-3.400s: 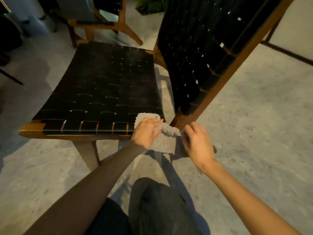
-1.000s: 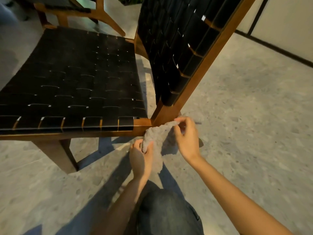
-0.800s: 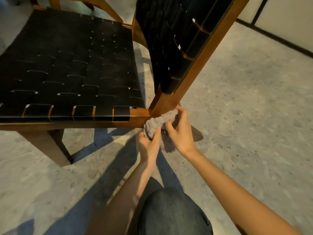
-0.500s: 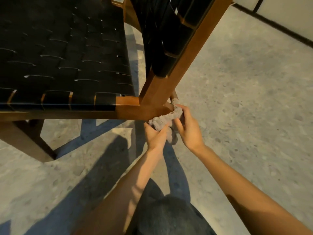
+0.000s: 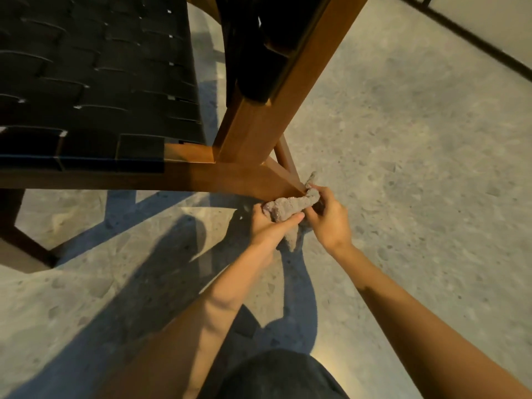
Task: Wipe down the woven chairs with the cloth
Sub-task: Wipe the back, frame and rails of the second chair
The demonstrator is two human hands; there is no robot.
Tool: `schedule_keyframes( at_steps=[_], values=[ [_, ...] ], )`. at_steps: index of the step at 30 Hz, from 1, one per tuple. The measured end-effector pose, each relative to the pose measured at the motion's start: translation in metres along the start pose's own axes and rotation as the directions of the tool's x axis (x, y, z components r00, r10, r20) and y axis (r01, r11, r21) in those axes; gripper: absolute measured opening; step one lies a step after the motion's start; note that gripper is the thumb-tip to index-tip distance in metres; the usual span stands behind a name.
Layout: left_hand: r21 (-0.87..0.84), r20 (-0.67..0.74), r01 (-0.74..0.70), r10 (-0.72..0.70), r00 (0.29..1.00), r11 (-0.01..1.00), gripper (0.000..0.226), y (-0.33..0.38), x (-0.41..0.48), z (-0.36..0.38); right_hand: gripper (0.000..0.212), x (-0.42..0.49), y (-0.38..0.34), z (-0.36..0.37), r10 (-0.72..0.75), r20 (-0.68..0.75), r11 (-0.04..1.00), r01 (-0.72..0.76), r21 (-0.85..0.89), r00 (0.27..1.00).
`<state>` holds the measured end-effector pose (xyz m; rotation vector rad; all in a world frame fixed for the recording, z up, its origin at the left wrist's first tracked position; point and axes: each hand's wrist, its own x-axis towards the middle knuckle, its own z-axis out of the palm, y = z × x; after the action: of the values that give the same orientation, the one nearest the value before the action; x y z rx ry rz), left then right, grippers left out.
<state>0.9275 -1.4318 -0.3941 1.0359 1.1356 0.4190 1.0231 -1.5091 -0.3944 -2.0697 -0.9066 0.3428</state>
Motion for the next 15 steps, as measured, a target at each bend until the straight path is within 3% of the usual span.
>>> schedule_keyframes(
  at_steps=[5,11,15],
  values=[
    [-0.271,-0.014,-0.086,0.085,0.996,0.959,0.065,0.033,-0.037,-0.049,0.042,-0.012,-0.068,0.003,-0.095,-0.132,0.995,0.098,0.014,0.987],
    [-0.197,-0.262,-0.049,-0.004,0.965,0.979,0.019,0.053,-0.073,-0.094,0.026,-0.039,-0.132,-0.004,-0.232,-0.261,0.971,0.239,-0.005,0.937],
    [-0.216,-0.391,-0.072,-0.019,0.92,0.974,0.027,0.067,-0.093,-0.109,0.017,-0.057,-0.159,0.0,-0.429,-0.219,0.902,0.428,-0.057,0.876]
  ],
)
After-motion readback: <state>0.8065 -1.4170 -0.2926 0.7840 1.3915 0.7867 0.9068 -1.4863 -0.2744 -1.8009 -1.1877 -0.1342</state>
